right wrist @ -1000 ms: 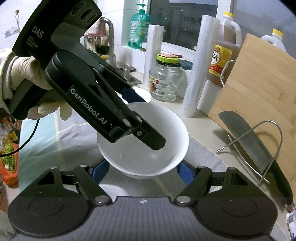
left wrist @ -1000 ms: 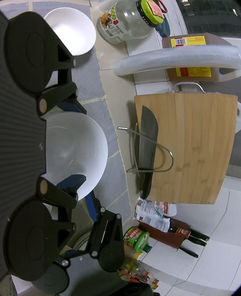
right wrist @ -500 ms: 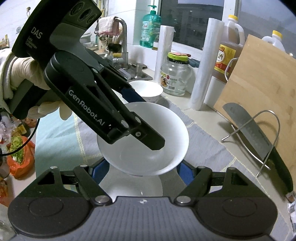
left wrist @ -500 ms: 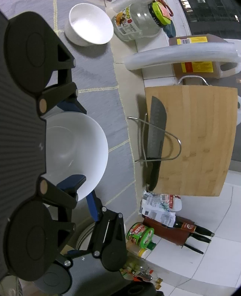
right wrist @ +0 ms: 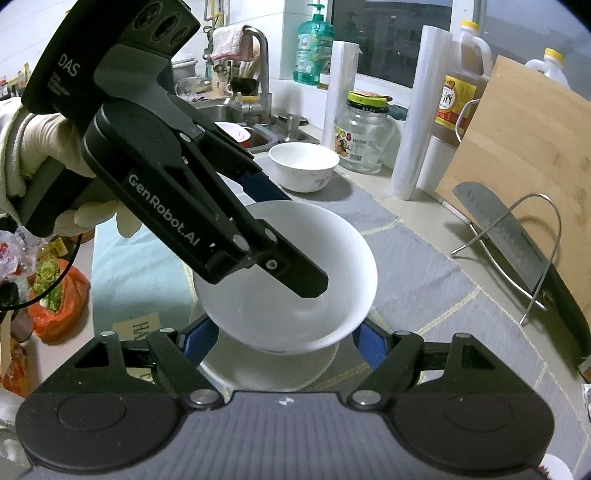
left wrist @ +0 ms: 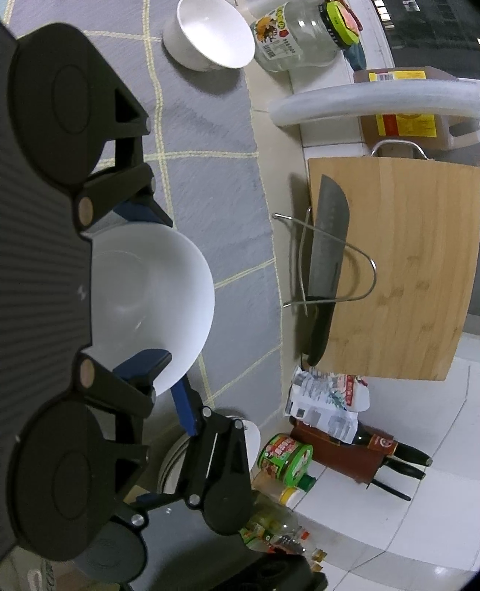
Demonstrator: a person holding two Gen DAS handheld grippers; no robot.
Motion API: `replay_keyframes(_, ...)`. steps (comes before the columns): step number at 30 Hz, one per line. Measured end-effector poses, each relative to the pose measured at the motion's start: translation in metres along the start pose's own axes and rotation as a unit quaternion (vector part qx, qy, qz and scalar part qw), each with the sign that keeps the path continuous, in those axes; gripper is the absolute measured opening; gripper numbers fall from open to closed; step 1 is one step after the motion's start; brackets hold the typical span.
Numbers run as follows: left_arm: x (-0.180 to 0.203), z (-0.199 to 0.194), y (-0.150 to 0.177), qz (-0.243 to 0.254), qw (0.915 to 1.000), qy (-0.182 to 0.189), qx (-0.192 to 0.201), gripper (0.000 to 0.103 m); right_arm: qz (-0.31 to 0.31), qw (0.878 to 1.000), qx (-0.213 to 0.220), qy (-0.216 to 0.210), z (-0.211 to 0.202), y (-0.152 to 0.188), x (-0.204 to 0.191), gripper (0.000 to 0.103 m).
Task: Organize plates and bowls
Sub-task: 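Lower the held bowl into the other white bowl with the left gripper, then open the left gripper and release the bowl in the stack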
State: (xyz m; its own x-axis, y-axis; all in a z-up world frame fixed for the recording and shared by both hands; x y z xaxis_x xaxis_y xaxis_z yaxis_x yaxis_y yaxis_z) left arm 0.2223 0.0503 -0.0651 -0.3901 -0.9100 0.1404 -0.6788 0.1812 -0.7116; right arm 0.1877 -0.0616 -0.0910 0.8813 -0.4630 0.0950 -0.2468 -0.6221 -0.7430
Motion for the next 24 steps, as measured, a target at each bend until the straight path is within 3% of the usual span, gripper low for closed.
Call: replay_keyframes(24, 0.007, 0.009, 0.021, -0.016, 0.9998, 0.002, -0.012, 0.070, -0.002, 1.000, -0.024, -0.008, 0.005, 0.014, -0.007, 0.083)
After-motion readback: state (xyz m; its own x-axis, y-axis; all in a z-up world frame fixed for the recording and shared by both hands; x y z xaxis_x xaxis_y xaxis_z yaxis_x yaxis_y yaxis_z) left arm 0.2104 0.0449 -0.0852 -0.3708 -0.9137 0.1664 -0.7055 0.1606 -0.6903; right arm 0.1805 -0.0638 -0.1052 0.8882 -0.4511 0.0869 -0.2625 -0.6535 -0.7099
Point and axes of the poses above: each gripper's, at about its wrist camera, not at the fingertips, and z roughly the way its jaws point, x to its right, y to its underside, the point moved 6 cm from there along z, roughly the way its jaws point, and after that the axes turned 2 degrees about x, right-handed, at the moved point
